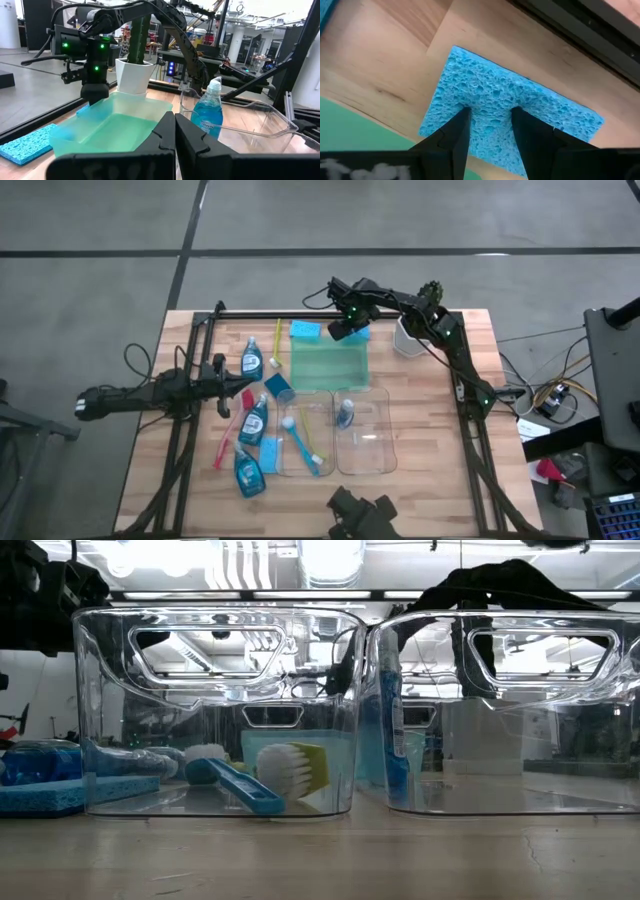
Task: Pick & Place Kitchen Sink Supplies
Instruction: Put the blue sponge into the green bin
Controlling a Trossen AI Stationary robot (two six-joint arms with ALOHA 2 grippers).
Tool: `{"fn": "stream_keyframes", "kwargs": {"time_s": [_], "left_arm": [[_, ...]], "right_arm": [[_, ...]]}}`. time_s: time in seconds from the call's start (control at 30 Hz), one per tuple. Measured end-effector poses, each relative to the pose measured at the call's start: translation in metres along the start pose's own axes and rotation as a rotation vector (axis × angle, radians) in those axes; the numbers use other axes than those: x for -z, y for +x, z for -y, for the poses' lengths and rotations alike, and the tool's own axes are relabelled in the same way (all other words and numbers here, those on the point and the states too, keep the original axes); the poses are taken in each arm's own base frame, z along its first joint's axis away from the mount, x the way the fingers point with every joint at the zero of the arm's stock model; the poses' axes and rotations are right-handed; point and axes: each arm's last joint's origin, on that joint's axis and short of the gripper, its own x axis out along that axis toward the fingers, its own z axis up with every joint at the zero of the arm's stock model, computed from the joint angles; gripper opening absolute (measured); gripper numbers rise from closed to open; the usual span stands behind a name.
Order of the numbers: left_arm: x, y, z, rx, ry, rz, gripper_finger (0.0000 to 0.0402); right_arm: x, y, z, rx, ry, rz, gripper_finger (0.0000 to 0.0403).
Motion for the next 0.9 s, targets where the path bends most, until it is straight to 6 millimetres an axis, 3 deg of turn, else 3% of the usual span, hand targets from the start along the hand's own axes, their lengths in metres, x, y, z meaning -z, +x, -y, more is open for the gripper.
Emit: {"fn": "stream_keyframes", "kwargs": {"time_s": [0.27,0.47,0.63,0.9], "left_arm": [[0.000,0.000,0.000,0.000,0.000,0.000,0.0000],[0.000,0.000,0.000,0.000,0.000,0.000,0.0000],[0.000,0.000,0.000,0.000,0.000,0.000,0.0000],[0.000,0.000,0.000,0.000,0.000,0.000,0.0000]], "right_arm": [[-0.001,0.000,-0.001,0.000,0.000,0.013,0.0108],[-0.001,0.000,0.000,-0.004,-0.008,0.011,0.0021],[-0.002,-0.002,-0.001,0.001,-0.006,0.018,0.0008],[-0.012,-0.028,-0.007,-0.025,-0.006,0.081,0.0007]]}}
